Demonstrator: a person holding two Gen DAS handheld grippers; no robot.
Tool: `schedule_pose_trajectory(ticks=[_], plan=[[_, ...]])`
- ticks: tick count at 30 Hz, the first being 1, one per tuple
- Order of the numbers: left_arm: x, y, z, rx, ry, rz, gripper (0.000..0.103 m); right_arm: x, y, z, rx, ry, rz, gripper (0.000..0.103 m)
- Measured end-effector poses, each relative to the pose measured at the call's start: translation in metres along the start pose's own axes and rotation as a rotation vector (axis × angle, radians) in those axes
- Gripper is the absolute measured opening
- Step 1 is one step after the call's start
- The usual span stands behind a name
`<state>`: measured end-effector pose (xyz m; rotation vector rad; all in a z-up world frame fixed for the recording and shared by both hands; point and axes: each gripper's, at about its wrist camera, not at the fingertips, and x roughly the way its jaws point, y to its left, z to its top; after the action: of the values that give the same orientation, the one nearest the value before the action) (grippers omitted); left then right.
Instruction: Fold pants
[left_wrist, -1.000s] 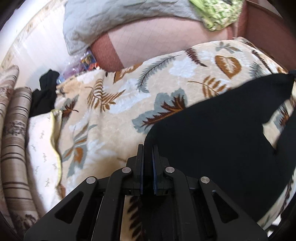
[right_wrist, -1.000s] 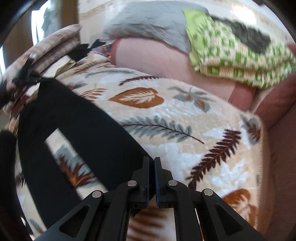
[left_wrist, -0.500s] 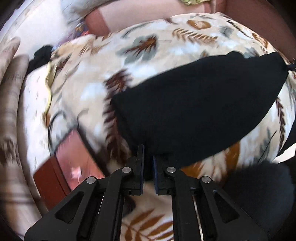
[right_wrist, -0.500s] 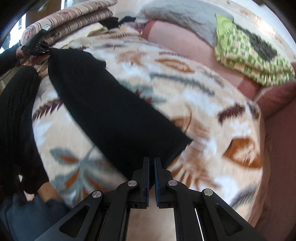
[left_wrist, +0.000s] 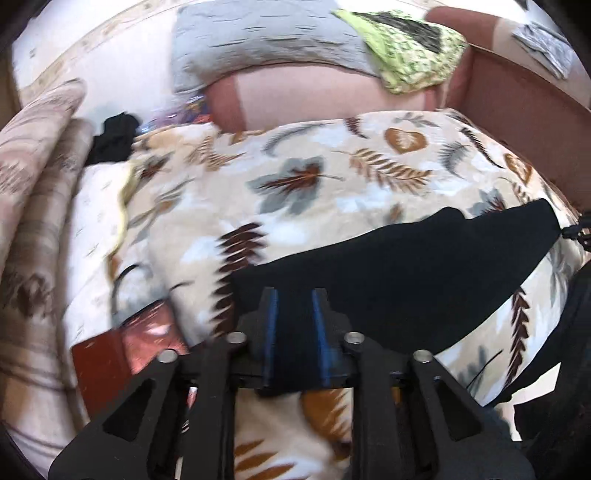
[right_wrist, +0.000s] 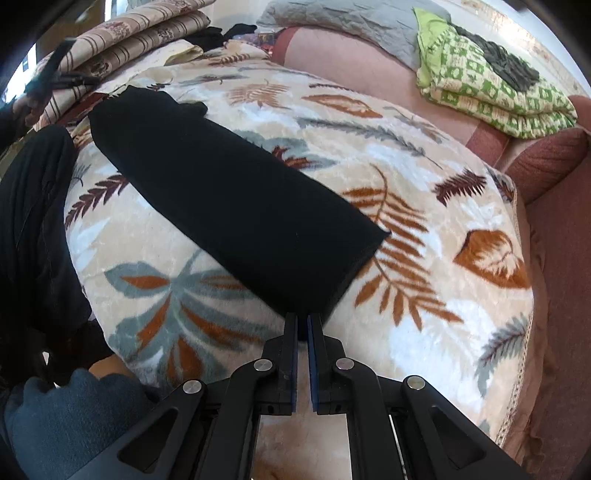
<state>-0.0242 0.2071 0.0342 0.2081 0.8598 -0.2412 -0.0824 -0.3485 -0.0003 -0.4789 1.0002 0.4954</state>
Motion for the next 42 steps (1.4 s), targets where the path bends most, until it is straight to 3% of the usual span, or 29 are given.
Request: schedule_pose_trajectory(ticks=[3, 5, 6, 9, 11, 13, 14, 15, 16, 18, 21, 23, 25, 27, 30, 32, 33, 37, 39, 41, 42], plan=[[0.034, -0.015, -0.004, 0.042, 0.105, -0.021, 0.024, -0.006, -0.010, -0.006, 0.081, 0.016, -0.042, 0.004], [0.063, -0.021, -0.018, 0.064, 0.230, -0.044, 0.024, -0.024, -0.016, -0.008, 0.161, -0.039, -0.046, 0.004], [0.067, -0.023, -0.023, 0.068, 0.251, -0.048, 0.024, -0.032, -0.017, -0.007, 0.190, -0.070, -0.042, 0.005], [0.061, -0.019, -0.027, 0.041, 0.247, -0.079, 0.024, -0.051, -0.015, 0.009, 0.216, -0.155, -0.021, 0.007], [0.055, -0.024, -0.032, 0.069, 0.254, -0.090, 0.022, -0.047, -0.011, 0.024, 0.191, -0.158, 0.010, 0.009], [0.051, -0.028, -0.035, 0.087, 0.258, -0.096, 0.022, -0.023, -0.007, 0.036, 0.131, -0.084, 0.042, 0.012], [0.047, -0.031, -0.037, 0.089, 0.258, -0.099, 0.021, -0.002, -0.008, 0.038, 0.108, -0.007, 0.049, 0.012], [0.047, -0.031, -0.038, 0.079, 0.256, -0.102, 0.019, 0.017, -0.012, 0.036, 0.095, 0.069, 0.029, 0.012], [0.046, -0.028, -0.039, 0.060, 0.257, -0.110, 0.019, 0.035, -0.017, 0.032, 0.098, 0.138, -0.004, 0.021], [0.041, -0.025, -0.041, 0.036, 0.257, -0.137, 0.018, 0.037, -0.039, 0.031, 0.210, 0.119, 0.003, 0.033], [0.027, -0.019, -0.038, 0.030, 0.242, -0.156, 0.018, 0.022, -0.048, 0.040, 0.260, 0.138, -0.098, 0.033], [0.009, -0.011, -0.027, -0.018, 0.181, -0.164, 0.018, -0.002, -0.040, 0.053, 0.263, 0.081, -0.138, 0.033], [0.001, -0.004, -0.014, -0.090, 0.127, -0.183, 0.018, -0.024, -0.021, 0.074, 0.247, -0.016, -0.117, 0.033], [0.011, -0.007, -0.003, -0.106, 0.135, -0.164, 0.018, -0.033, 0.005, 0.100, 0.215, -0.093, -0.039, 0.033], [0.049, -0.021, -0.007, -0.084, 0.283, -0.162, 0.018, -0.025, 0.072, 0.155, 0.161, -0.215, 0.102, 0.033], [0.064, -0.038, -0.021, -0.004, 0.368, -0.136, 0.019, -0.009, 0.118, 0.182, 0.151, -0.268, 0.149, 0.033], [0.058, -0.043, -0.024, 0.028, 0.345, -0.120, 0.019, 0.004, 0.146, 0.197, 0.143, -0.282, 0.157, 0.033], [0.049, -0.028, -0.033, -0.020, 0.347, -0.138, 0.018, 0.053, 0.229, 0.220, 0.067, -0.283, 0.123, 0.033], [0.047, -0.022, -0.039, -0.044, 0.342, -0.147, 0.018, 0.095, 0.267, 0.211, -0.017, -0.119, 0.123, 0.034], [0.041, -0.021, -0.041, -0.050, 0.325, -0.145, 0.018, 0.084, 0.287, 0.187, -0.107, -0.275, 0.021, 0.034], [0.038, -0.022, -0.040, -0.051, 0.316, -0.139, 0.018, 0.085, 0.285, 0.184, -0.111, -0.257, 0.031, 0.034]])
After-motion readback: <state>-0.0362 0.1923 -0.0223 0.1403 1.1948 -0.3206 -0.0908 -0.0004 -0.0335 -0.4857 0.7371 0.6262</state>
